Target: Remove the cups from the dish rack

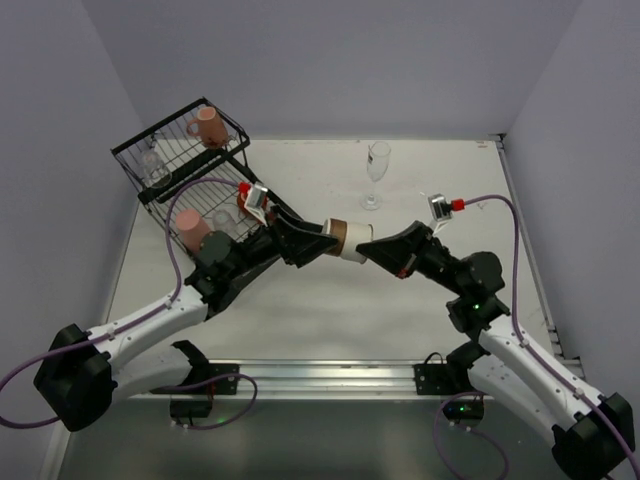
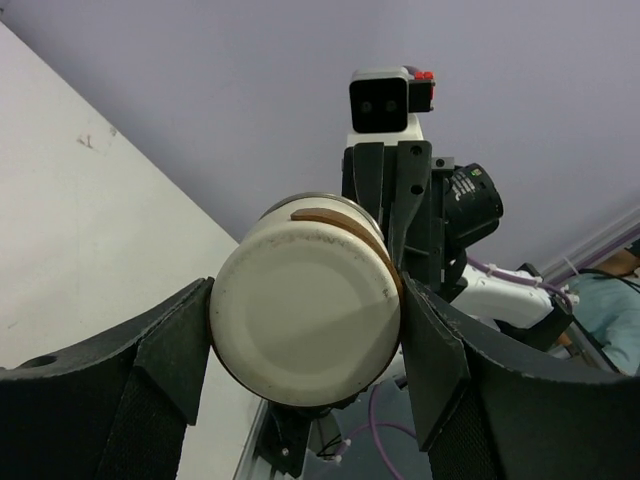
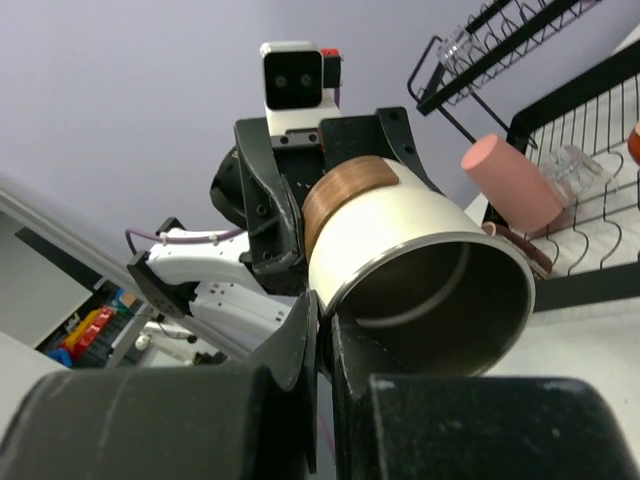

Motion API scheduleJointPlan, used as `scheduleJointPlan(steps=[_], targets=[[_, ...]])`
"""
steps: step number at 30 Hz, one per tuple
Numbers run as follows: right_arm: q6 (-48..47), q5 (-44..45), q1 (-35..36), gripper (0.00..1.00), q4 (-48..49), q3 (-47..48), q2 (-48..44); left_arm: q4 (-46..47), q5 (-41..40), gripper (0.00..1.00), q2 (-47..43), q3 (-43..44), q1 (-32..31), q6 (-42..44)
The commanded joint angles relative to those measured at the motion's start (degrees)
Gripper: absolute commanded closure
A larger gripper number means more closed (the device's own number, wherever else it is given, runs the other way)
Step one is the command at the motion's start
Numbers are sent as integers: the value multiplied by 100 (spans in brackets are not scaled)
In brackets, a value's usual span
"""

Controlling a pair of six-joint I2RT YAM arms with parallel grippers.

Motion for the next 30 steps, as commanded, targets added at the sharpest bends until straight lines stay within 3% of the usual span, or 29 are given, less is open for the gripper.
scheduleJointPlan(steps=[1,3,7,8,10,13,19,24,30], targets=[[-318,214,26,100,-114,90,-269,221,95,24,-46,111,-124,189],[-669,477,17,100,-1131,413,-481,-112,69,0,-185,224,-132,503],[-2110,1417,17,100,-3977,1564,-851,-2597,-694,0,-747,822,-124,1716],[-2313,1654,26,100,-5131,2027,-825,-3054,-913,0,-871,1075,-124,2179],[-2708,2287,17,100,-6392,2329,-807,-4185,-1632,0,-1248,1323,-115,2569],[-2824,3189,17,100,-7511,2647,-702,-5339,-2205,0,-1609,1736,-115,3228],[-3043,4930,-202,100,-8350,3024,481,-6643,-3075,0,-2137,2115,-115,4117],[-3588,4959,-1387,100,-8333,3911,1827,-6899,-3954,0,-2638,1711,-115,4407],[-4054,4988,-2047,100,-8825,5950,4367,-6777,-4089,0,-2832,1333,-123,4575]])
